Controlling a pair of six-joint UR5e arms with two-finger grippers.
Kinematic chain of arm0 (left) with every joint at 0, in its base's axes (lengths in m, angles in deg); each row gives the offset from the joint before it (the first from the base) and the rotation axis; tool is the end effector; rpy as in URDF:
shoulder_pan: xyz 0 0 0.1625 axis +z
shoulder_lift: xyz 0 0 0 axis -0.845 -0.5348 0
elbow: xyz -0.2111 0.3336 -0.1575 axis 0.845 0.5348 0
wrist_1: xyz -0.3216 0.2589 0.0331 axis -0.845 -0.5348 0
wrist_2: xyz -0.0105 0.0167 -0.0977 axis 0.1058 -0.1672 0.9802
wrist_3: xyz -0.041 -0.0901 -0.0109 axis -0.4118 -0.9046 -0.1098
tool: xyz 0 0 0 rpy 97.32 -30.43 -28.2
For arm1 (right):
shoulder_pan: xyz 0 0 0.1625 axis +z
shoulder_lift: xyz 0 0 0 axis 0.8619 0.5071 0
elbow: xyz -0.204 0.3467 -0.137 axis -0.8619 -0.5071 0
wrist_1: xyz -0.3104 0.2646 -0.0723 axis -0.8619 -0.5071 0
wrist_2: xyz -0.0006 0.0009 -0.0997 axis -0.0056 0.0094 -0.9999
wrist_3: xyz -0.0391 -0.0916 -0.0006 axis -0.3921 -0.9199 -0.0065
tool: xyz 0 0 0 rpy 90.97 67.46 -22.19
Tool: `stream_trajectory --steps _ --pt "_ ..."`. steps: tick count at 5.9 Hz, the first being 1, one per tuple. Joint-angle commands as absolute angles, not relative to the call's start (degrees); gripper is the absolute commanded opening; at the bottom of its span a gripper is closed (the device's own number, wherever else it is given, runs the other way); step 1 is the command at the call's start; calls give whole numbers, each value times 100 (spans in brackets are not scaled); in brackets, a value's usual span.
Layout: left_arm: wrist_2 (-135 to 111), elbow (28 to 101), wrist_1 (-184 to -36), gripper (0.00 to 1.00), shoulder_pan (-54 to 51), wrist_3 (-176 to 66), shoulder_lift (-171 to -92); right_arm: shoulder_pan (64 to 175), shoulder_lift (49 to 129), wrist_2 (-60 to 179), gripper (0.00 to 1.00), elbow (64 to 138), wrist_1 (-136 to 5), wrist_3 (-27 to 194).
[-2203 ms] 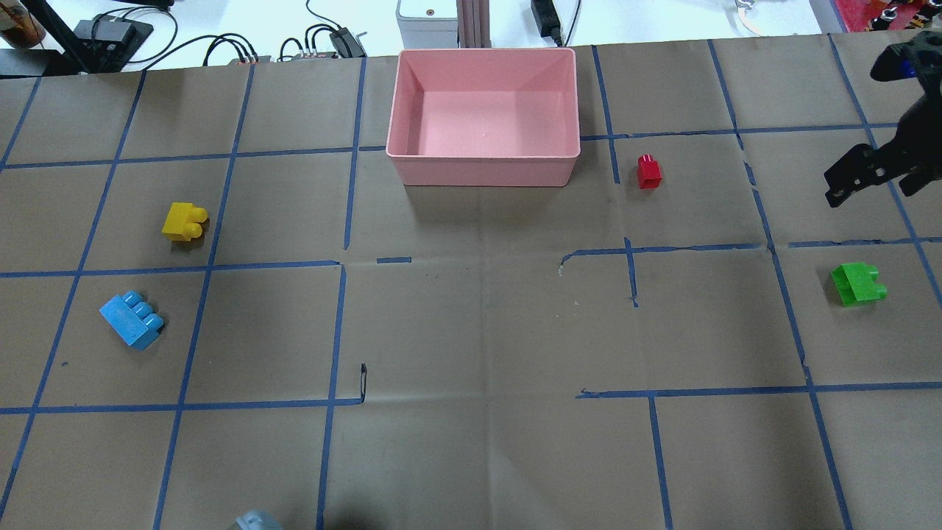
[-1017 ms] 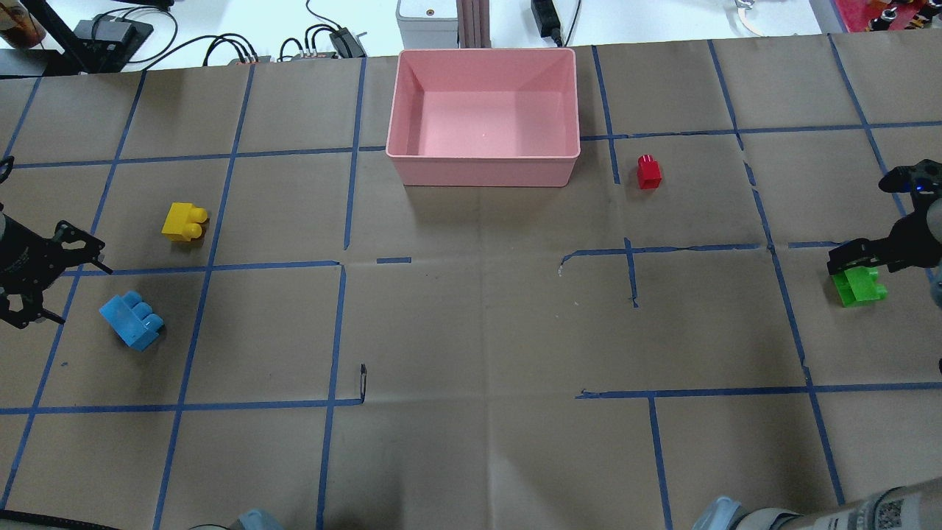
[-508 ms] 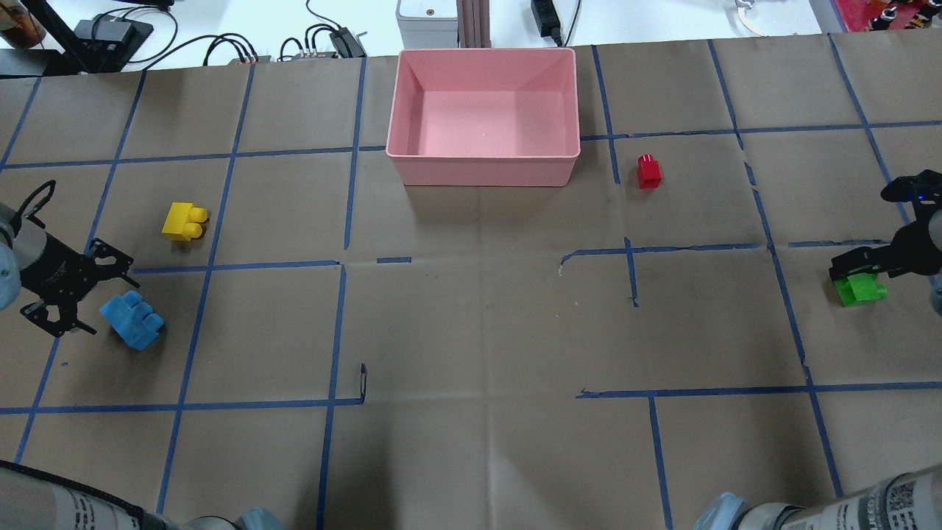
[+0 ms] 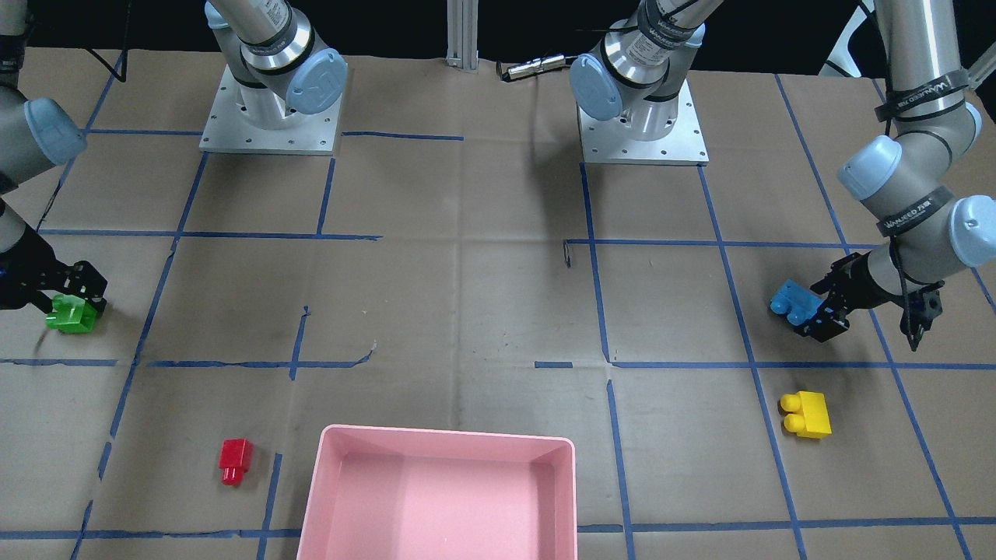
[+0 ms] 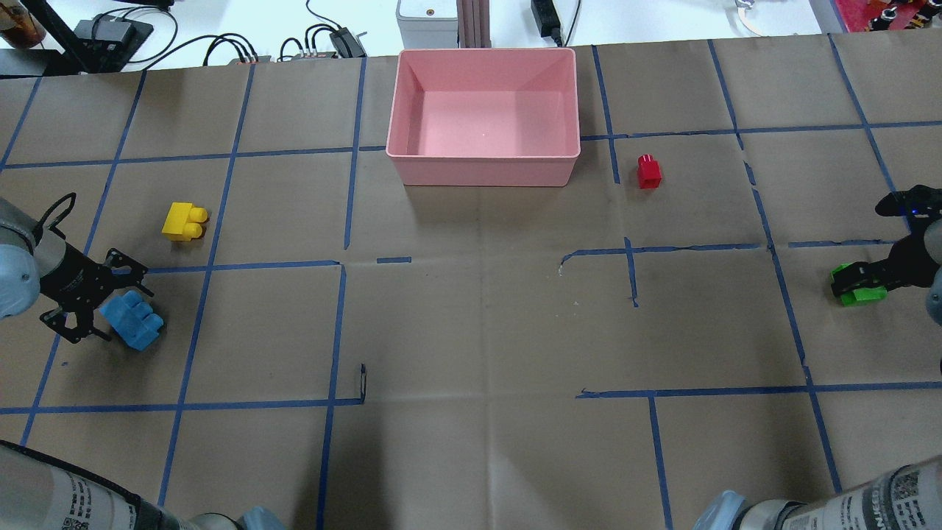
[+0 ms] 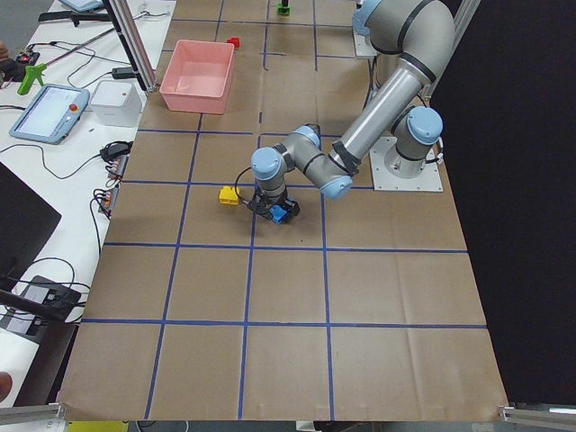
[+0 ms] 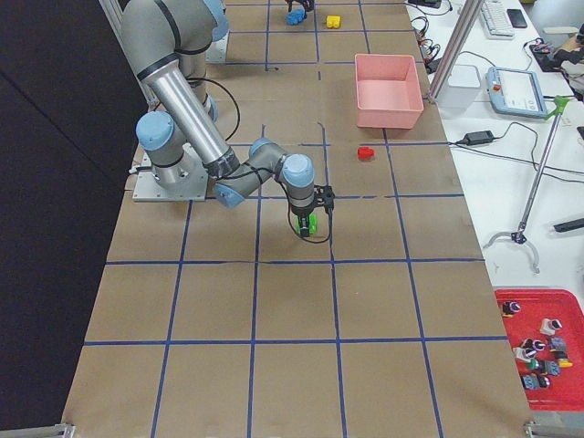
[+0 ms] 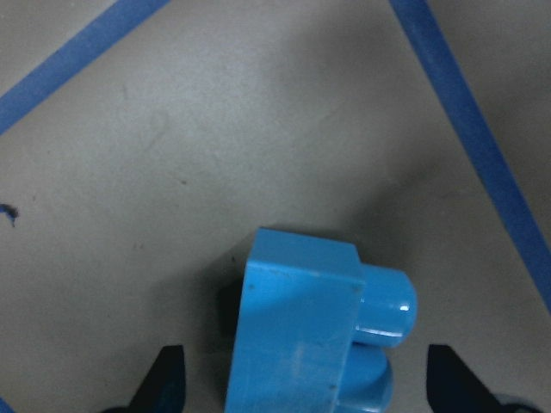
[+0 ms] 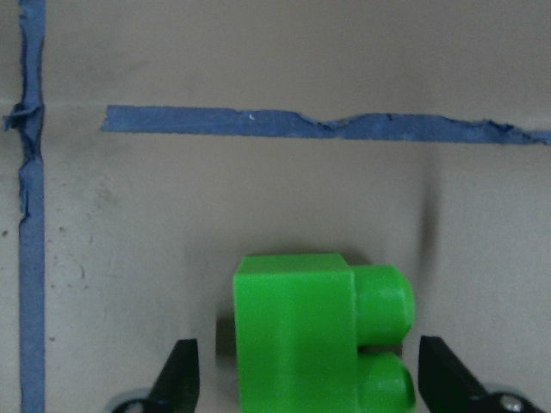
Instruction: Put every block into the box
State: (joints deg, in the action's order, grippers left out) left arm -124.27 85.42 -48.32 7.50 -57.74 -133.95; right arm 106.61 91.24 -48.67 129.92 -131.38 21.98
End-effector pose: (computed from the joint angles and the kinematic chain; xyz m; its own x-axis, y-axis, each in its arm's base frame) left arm 0.2343 -0.4873 0.1685 -0.5420 -0.8384 -0.0569 -0.8351 0.5298 0.1480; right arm -0.2292 -0.4549 0.1770 -0.9990 -0.0394 -0.0191 -0.0373 0.9942 -0.1012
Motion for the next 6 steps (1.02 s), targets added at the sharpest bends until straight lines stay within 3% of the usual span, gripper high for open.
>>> stream_trajectory --steps 1,3,4,6 --pt "-12433 8538 -4670 89 757 -5731 -13443 10655 9166 -4776 7 12938 -13078 2204" --pt "-12381 8529 -4661 70 748 -5731 -13390 10733 9716 -4837 4 12405 -12416 2257" --pt "-12363 8529 -4661 65 748 -5731 -13372 11125 10216 -4802 4 11749 -11339 2640" --pt "-12206 8511 -4687 45 740 -5713 -13355 12590 10056 -4837 4 10413 -10365 3762"
